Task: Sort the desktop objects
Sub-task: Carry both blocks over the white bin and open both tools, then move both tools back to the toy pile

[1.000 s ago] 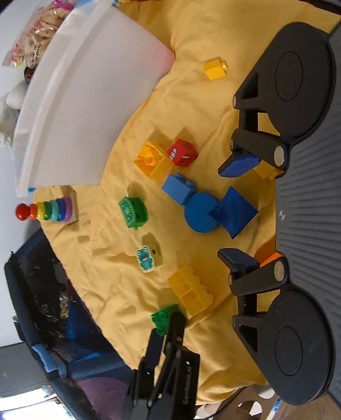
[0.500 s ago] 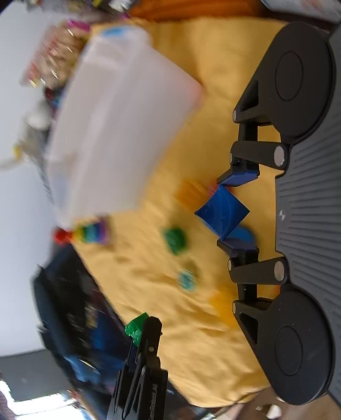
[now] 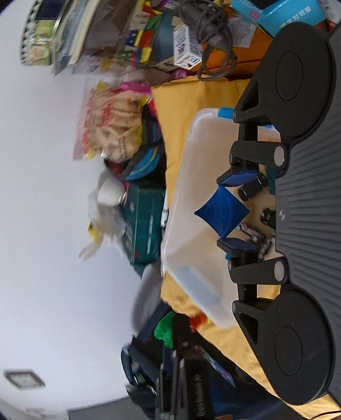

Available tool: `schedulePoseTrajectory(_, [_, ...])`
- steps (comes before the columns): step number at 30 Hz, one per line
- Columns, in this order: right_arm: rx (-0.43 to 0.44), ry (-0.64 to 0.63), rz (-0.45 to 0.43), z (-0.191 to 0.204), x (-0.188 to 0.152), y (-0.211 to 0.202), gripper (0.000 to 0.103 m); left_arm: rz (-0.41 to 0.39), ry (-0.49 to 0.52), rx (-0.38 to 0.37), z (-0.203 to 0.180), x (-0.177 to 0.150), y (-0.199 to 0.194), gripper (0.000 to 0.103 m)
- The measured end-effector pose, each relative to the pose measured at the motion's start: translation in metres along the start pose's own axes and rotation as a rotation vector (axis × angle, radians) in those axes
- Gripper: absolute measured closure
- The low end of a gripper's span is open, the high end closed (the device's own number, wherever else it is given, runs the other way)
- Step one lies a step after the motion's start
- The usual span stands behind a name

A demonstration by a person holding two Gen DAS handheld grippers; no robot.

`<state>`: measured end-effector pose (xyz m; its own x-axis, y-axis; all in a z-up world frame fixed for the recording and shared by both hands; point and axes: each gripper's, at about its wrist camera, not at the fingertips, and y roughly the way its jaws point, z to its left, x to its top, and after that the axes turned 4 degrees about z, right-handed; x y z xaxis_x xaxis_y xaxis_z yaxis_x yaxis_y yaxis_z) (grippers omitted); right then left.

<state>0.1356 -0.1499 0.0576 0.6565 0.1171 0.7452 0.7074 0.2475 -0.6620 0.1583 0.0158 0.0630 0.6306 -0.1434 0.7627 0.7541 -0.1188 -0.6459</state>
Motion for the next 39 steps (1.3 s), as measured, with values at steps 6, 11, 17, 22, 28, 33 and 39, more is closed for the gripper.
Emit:
schedulePoseTrajectory(6, [-0.063,0.013,0.112,-0.007,-0.012,0.041,0.056,0.157,0.023,0.042,-0.011,-0.018,0.05,0.063])
schedulePoseTrajectory(11, [-0.067,0.003,0.113,-0.005,-0.015,0.041,0.051,0.115,-0.028,0.003,0.0,-0.019,0.025,0.054])
schedulePoseTrajectory(17, [-0.045,-0.027,0.041,0.001,-0.006,0.018,0.048,0.028,-0.051,0.001,0.007,-0.019,-0.028,0.036])
schedulePoseTrajectory(22, [0.029,-0.075,-0.037,0.009,-0.016,-0.022,0.047,0.014,-0.081,0.003,0.015,-0.058,-0.067,0.033])
schedulePoseTrajectory(28, [0.11,-0.168,0.006,0.02,-0.067,-0.046,0.046,0.196,-0.163,-0.027,0.019,-0.146,-0.07,0.033])
schedulePoseTrajectory(33, [0.164,-0.162,0.151,0.021,-0.118,-0.036,0.05,0.339,-0.14,-0.036,0.002,-0.205,-0.067,0.035])
schedulePoseTrajectory(39, [0.206,-0.304,0.22,0.033,-0.16,-0.043,0.065,0.361,-0.037,0.004,-0.014,-0.224,-0.074,0.042])
